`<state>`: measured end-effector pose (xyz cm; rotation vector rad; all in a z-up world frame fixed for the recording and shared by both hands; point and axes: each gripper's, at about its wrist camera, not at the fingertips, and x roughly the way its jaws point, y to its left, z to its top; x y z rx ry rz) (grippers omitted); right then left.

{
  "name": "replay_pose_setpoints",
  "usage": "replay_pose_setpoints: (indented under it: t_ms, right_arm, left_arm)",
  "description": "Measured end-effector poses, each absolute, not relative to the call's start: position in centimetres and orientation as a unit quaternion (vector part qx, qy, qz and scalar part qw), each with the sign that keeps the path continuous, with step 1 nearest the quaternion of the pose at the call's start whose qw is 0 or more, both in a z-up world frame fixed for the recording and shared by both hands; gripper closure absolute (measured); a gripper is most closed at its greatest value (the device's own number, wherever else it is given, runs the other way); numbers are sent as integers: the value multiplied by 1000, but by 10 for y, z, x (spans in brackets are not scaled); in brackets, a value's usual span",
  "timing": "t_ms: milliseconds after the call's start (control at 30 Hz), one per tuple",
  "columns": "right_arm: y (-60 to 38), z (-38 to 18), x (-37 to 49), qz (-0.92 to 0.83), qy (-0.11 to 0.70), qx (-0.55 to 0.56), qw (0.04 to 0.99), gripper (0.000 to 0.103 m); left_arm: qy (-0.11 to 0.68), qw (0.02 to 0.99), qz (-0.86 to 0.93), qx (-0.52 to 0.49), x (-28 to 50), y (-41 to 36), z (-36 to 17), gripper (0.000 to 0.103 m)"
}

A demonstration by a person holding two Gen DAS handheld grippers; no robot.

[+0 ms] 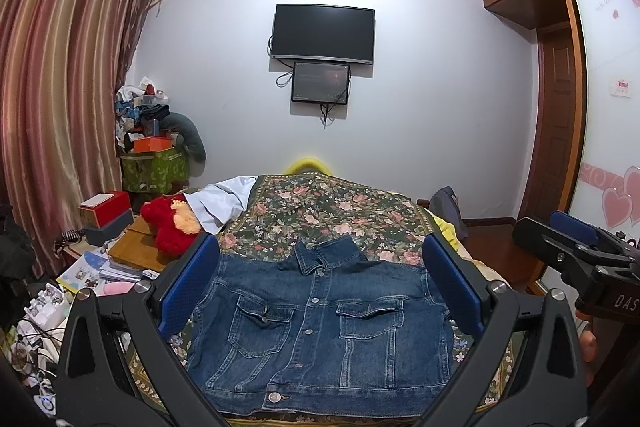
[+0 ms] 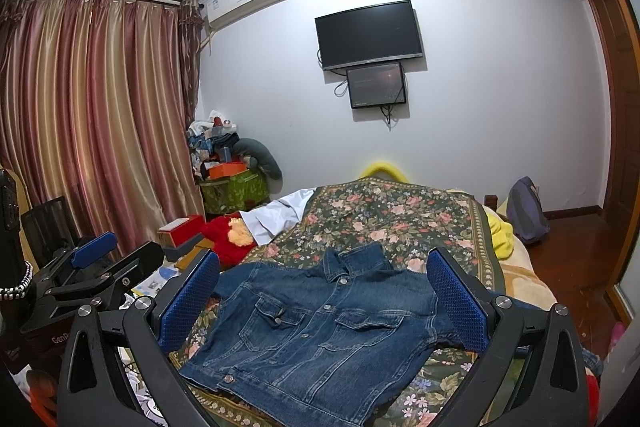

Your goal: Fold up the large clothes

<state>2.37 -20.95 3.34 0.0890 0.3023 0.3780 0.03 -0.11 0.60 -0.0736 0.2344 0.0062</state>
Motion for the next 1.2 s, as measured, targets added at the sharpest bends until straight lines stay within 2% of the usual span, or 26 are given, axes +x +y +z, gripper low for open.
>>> replay_pose_setpoints:
  t_ms: [467, 767, 1000, 1200]
  right_arm:
    - [-209, 32, 25, 185, 150, 44, 970, 0]
    - [-207, 30, 39, 175, 167, 34, 970, 0]
    - [-198, 9, 84, 156, 202, 21, 967, 0]
    - [-183, -14, 157, 156, 242, -16, 957, 0]
  left_arm:
    - [109, 993, 8, -37, -1, -1, 6, 0]
    - [125, 991, 1, -45, 24, 6, -5, 0]
    - [178, 979, 60, -73, 85, 51, -30, 0]
    - [256, 950, 136, -120, 155, 130, -69, 0]
